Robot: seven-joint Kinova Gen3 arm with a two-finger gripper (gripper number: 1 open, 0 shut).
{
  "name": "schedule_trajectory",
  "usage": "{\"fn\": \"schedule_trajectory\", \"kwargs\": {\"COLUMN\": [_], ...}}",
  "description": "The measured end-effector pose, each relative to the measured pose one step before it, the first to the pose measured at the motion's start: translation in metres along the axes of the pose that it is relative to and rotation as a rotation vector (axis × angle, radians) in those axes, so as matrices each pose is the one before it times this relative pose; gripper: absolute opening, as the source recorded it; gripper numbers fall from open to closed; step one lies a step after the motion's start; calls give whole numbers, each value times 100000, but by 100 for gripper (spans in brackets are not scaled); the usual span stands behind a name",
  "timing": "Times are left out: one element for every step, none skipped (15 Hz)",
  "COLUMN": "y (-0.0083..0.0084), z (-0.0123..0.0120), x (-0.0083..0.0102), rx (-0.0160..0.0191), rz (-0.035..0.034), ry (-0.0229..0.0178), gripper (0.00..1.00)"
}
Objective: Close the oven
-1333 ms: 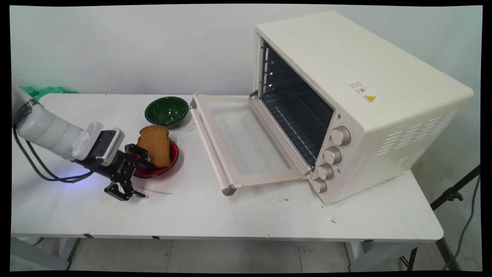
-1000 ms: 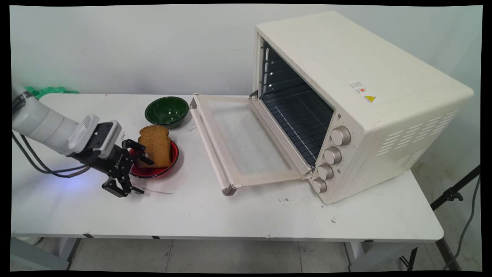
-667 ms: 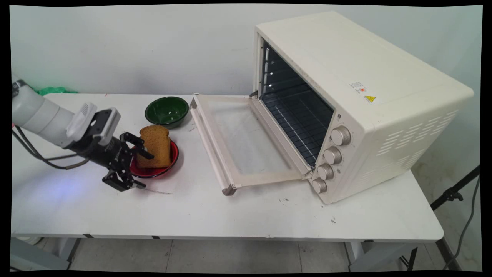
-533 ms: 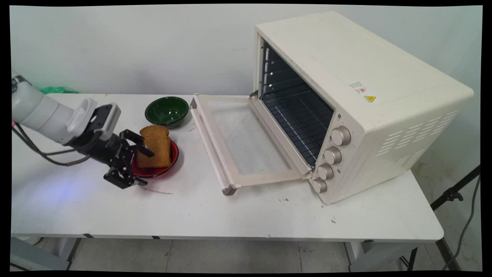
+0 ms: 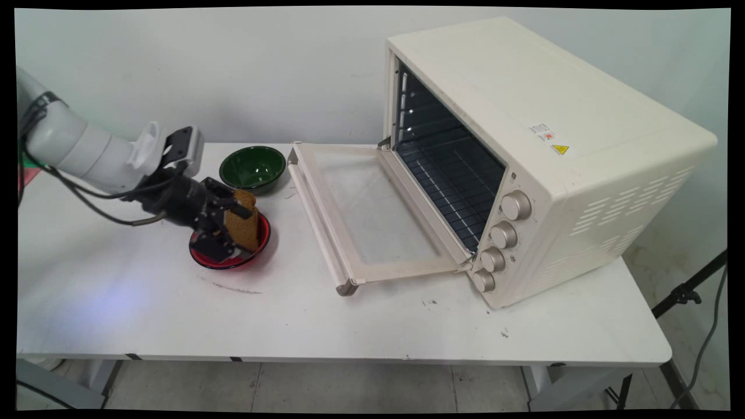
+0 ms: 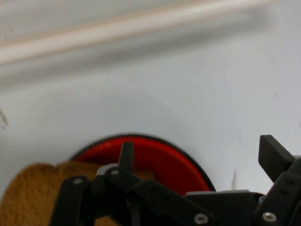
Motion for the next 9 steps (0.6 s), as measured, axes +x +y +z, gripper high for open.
{"fn": "schedule_trajectory", "kwargs": {"y": [-108, -100, -116, -122, -93, -60, -102, -58, -94], "z": [485, 518, 594, 697, 624, 398, 682, 444, 663], "x": [538, 418, 448, 417, 268, 182, 257, 100, 43], "rx": [780, 631, 745, 662, 610, 389, 562, 460, 862], "rz": [-1595, -1271, -1335, -1125, -843, -511, -605, -437, -819], "ry": [700, 568, 646, 645, 481, 329, 355, 169, 105], "gripper": [100, 100, 100, 0, 0, 0, 0, 0, 0]}}
